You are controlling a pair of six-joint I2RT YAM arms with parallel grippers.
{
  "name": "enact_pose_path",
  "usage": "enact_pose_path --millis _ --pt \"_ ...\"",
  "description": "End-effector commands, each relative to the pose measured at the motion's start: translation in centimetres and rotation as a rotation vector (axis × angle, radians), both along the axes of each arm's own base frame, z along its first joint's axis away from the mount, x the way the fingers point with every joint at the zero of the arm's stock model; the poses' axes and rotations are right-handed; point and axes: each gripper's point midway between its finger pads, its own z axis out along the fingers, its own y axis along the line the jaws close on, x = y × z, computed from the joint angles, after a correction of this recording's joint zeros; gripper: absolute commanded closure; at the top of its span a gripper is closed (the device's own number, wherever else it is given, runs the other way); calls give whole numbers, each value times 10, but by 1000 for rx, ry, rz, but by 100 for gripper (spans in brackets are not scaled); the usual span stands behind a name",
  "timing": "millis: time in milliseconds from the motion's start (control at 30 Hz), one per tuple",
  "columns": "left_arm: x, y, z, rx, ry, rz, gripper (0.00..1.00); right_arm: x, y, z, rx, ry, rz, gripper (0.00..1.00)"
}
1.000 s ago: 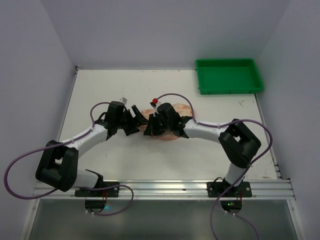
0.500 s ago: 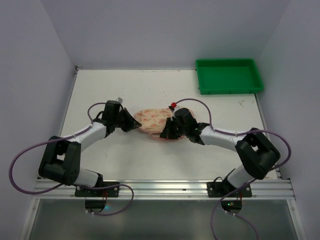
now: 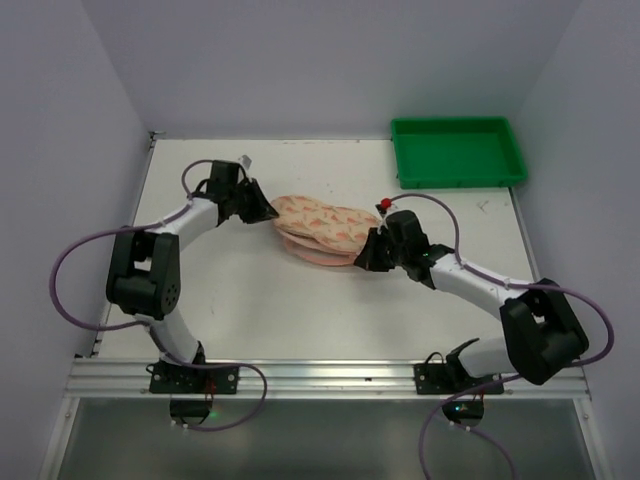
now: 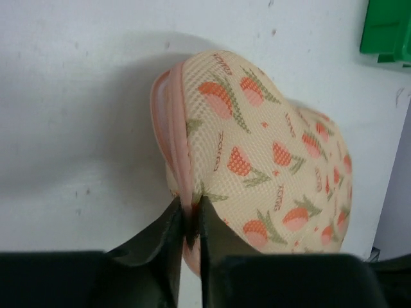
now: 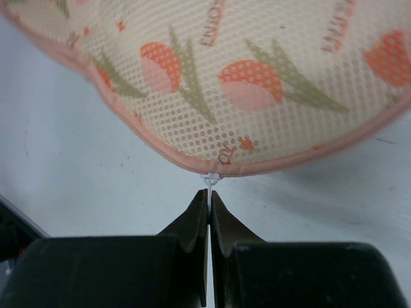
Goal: Unzip the laundry bag and remove the bra
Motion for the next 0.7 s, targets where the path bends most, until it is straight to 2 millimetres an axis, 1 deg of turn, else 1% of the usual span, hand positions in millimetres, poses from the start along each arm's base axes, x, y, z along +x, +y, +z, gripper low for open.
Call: enact_pose_path --millis 0,33,67,100,133,167,200,233,267,300,333,367,400,433,467,500,533,567,633,667 --pt "54 -10 25 -47 -112 -38 77 -3 44 23 76 -27 132 100" --pt "63 -14 29 -63 -121 -37 70 -12 60 25 84 -21 177 100" --pt "74 -20 43 -96 -146 -47 53 -11 73 27 96 -13 192 100" --pt "78 -24 43 -123 -131 -40 42 -11 85 32 119 -20 211 100" --pt "79 -26 49 -142 -133 -40 28 -14 97 35 140 -19 237 100" --pt "75 -27 49 -152 -121 -37 14 -12 110 47 190 -26 250 100" --pt "70 -25 58 -157 -126 -19 10 -11 118 42 200 -6 256 100" --pt "64 -22 59 -152 -121 -4 0 -8 129 51 232 -13 272 100" --pt "55 -19 58 -144 -106 10 0 -9 138 57 265 -15 303 100" --pt "36 -11 53 -126 -79 50 0 -7 143 59 271 -17 310 100" --pt "23 -8 50 -127 -65 68 0 -6 150 53 263 -7 319 100" --pt "10 -7 45 -133 -49 80 0 -3 157 60 267 -28 335 100" --pt "-14 -6 38 -152 -32 93 0 -1 161 61 262 -34 344 100" --pt "-26 -12 37 -161 -28 80 0 -1 169 60 256 -37 360 100" --pt "-36 -16 35 -170 -25 71 0 -3 173 59 255 -36 369 100" --pt "-44 -22 44 -188 -52 64 0 -4 176 59 255 -36 376 100" --pt "-60 -34 37 -186 -34 32 1 -7 181 57 251 -38 391 100" --pt "-63 -37 38 -181 -46 37 2 -8 182 56 247 -42 394 100" --pt "-74 -50 32 -169 -34 12 7 -10 185 54 239 -45 396 100" --pt "-76 -52 29 -168 -27 8 10 -10 185 51 236 -41 397 100"
